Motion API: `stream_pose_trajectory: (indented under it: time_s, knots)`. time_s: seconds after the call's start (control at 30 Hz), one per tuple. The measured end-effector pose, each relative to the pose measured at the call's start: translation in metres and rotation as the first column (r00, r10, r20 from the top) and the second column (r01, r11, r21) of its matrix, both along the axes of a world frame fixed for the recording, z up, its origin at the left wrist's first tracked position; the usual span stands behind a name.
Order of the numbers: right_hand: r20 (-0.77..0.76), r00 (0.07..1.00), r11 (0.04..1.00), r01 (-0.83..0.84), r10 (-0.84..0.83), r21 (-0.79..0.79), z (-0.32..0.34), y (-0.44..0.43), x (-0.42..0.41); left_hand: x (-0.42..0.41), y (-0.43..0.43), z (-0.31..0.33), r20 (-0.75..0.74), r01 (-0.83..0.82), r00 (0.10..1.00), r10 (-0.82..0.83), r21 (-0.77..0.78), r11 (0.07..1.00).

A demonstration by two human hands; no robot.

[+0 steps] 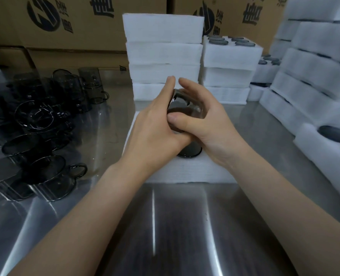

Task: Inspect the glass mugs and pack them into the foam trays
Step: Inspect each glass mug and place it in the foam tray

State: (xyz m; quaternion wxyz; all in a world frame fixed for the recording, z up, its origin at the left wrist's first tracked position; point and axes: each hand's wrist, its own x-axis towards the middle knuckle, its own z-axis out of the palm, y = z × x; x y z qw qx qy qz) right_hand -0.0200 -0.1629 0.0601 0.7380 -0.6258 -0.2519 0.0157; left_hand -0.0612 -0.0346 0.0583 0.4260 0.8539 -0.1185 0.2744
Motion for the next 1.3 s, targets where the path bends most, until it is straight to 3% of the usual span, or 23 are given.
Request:
stream_pose_trajectory:
  time_s: [0.27,0.47,0.6,0.83,0.97,1.07,1.3]
  knots:
    - [-0.072,0.995,0.991,-0.061,0.070,0.122,0.003,-0.001,-0.002,0.001,0.003,-0.002,0.096,0.024,0.995,-0.028,0.041,0.999]
    - [-0.329,0.937,0.965,-0.032,0.120,0.261,0.012,-0.005,-0.001,0.000,-0.003,-0.004,0.182,0.117,0.972,-0.146,0.159,0.980]
    - [-0.305,0.929,0.938,-0.101,0.208,0.331,0.012,-0.006,0.002,0.000,-0.001,-0.001,0.164,0.153,0.970,-0.182,0.174,0.973]
    - [-0.189,0.944,0.945,-0.225,0.272,0.235,0.008,-0.004,-0.002,-0.001,0.001,0.005,0.016,0.116,0.993,-0.117,0.064,0.991]
    - [-0.104,0.977,0.965,-0.162,0.185,0.204,0.004,-0.004,-0.003,0.001,0.003,0.005,-0.082,0.116,0.990,-0.118,-0.031,0.993]
    - [-0.034,0.996,0.985,-0.081,0.087,0.152,0.003,-0.002,-0.004,0.002,0.002,0.001,-0.056,0.087,0.994,-0.091,-0.064,0.994]
    - [-0.047,0.999,0.982,-0.005,0.014,0.189,0.005,-0.003,-0.004,0.003,0.001,-0.003,0.005,0.109,0.994,-0.109,0.038,0.993]
